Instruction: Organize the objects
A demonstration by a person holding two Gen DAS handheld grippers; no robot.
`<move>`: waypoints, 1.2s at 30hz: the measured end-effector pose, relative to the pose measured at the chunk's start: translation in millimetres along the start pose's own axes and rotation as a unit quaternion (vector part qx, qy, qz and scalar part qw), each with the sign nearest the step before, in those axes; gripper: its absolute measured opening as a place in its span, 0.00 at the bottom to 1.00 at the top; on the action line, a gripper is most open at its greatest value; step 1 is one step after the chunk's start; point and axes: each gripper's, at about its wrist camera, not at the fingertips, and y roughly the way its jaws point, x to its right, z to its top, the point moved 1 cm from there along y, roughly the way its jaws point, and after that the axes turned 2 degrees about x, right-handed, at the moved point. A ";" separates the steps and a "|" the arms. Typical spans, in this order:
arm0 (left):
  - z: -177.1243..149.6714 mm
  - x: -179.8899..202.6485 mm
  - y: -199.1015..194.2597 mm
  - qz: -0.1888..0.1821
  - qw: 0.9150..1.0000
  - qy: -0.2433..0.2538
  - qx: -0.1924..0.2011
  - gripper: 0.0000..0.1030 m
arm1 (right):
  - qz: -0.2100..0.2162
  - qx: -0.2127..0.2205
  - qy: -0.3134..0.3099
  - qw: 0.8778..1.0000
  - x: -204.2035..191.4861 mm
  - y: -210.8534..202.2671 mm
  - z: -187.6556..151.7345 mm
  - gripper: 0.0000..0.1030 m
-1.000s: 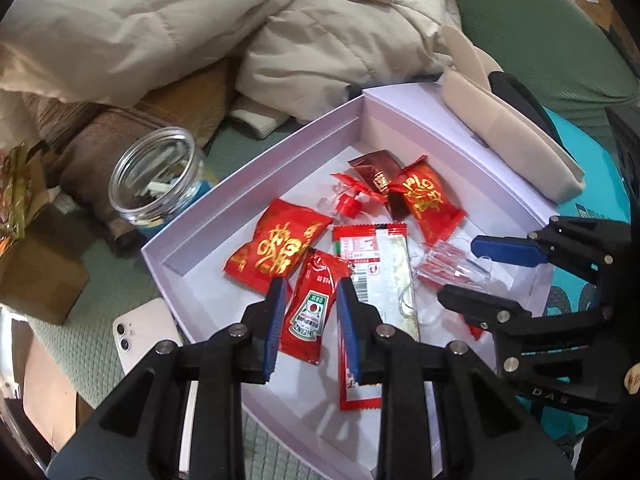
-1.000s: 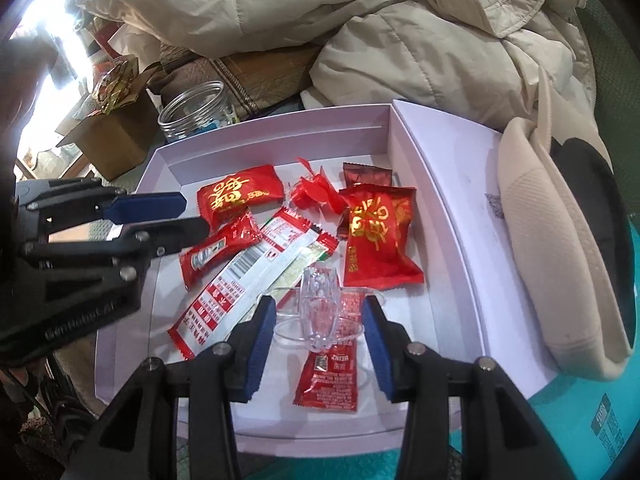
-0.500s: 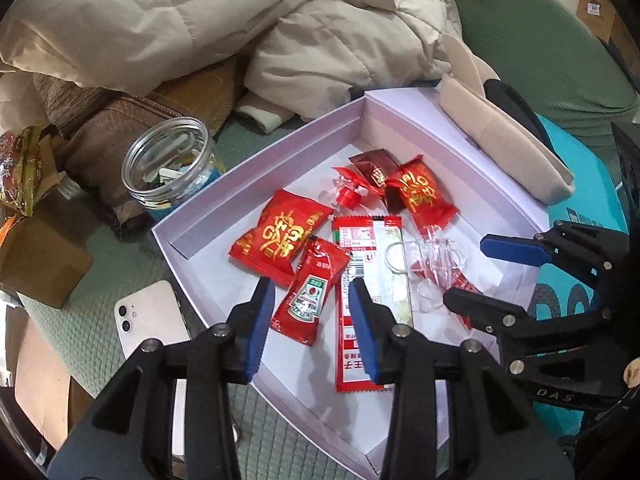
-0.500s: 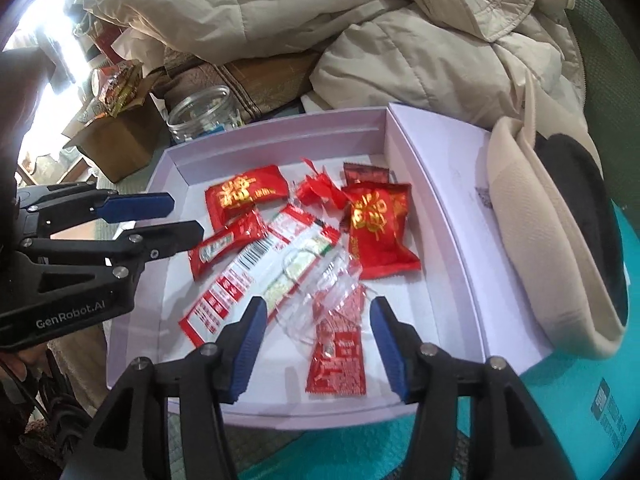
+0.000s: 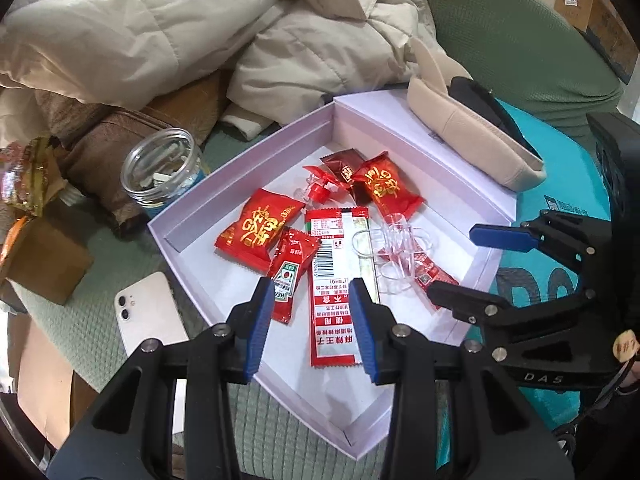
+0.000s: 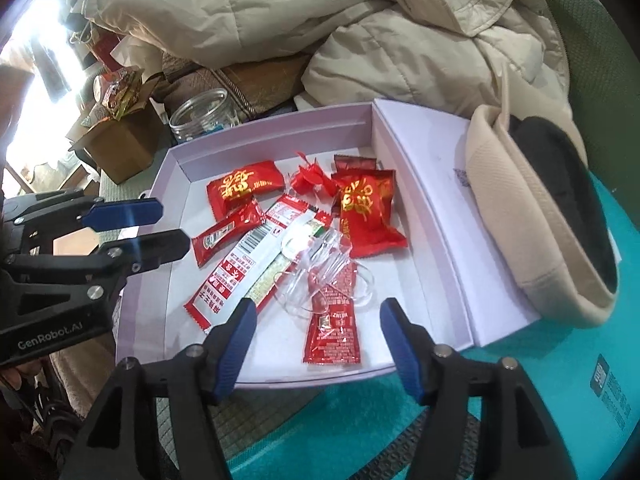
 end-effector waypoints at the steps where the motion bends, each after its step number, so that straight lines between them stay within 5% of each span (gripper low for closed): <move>1: -0.8 -0.1 -3.2 0.004 1.000 -0.003 0.003 0.35 | -0.002 0.003 0.001 1.000 -0.5 -2.3 0.1 0.65; 5: -5.7 0.6 -16.9 0.013 1.000 -0.016 0.017 0.37 | -0.011 0.022 0.003 1.000 -2.1 -15.5 -2.0 0.70; 18: -27.3 8.1 -63.2 0.042 0.995 -0.057 0.068 0.71 | -0.025 0.093 -0.028 0.995 -18.7 -71.2 -22.2 0.85; 24: -39.4 13.1 -80.2 0.041 0.994 -0.068 0.078 0.74 | -0.036 0.126 -0.035 0.991 -23.8 -99.1 -33.1 1.00; 36: -62.4 20.3 -116.3 0.057 0.992 -0.074 0.088 0.74 | -0.052 0.140 -0.034 0.988 -33.2 -133.0 -52.6 1.00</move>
